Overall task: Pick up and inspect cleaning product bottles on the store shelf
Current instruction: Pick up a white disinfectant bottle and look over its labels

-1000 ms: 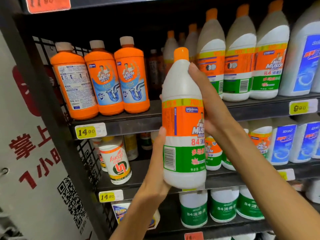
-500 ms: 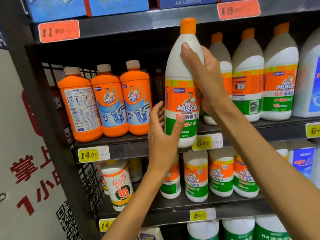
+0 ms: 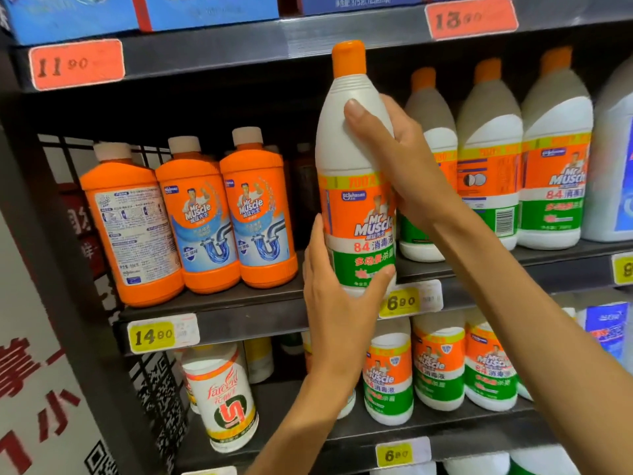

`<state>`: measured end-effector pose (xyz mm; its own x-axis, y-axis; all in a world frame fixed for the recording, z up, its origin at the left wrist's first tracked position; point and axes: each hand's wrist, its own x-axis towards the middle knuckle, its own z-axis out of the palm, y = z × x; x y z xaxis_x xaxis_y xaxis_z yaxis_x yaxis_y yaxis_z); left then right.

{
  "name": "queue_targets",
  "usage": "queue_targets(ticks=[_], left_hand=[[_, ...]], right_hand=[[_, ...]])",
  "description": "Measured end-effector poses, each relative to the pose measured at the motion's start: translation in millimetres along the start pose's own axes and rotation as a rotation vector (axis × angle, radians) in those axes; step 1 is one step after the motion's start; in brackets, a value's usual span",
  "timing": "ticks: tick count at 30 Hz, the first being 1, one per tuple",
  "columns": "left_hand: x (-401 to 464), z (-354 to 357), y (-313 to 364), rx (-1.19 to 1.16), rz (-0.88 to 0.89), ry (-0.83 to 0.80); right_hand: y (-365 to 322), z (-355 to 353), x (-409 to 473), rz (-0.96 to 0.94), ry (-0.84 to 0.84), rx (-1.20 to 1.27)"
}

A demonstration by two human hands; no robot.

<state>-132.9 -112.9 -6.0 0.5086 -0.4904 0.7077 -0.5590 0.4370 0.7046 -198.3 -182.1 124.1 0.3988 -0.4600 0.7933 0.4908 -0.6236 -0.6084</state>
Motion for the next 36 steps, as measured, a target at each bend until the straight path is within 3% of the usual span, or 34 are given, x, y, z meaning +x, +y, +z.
queue_targets(ticks=[13, 18, 22, 28, 36], left_hand=[[-28.1, 8.7, 13.7, -0.218, -0.112, 0.088], [-3.4, 3.7, 16.1, -0.194, -0.118, 0.034], [21.5, 6.3, 15.2, -0.090, -0.084, -0.012], [34.4, 13.6, 1.4, 0.096, -0.072, -0.045], [60.3, 13.6, -5.3, 0.298, -0.037, -0.252]], right_hand=[[-0.9, 3.8, -1.8, 0.125, -0.078, -0.024], [5.5, -4.8, 13.4, 0.238, 0.026, 0.049], [11.3, -9.8, 27.6, 0.220, 0.132, 0.083], [27.2, -10.1, 28.4, 0.087, 0.151, -0.108], [40.6, -7.2, 8.9, -0.150, 0.258, -0.770]])
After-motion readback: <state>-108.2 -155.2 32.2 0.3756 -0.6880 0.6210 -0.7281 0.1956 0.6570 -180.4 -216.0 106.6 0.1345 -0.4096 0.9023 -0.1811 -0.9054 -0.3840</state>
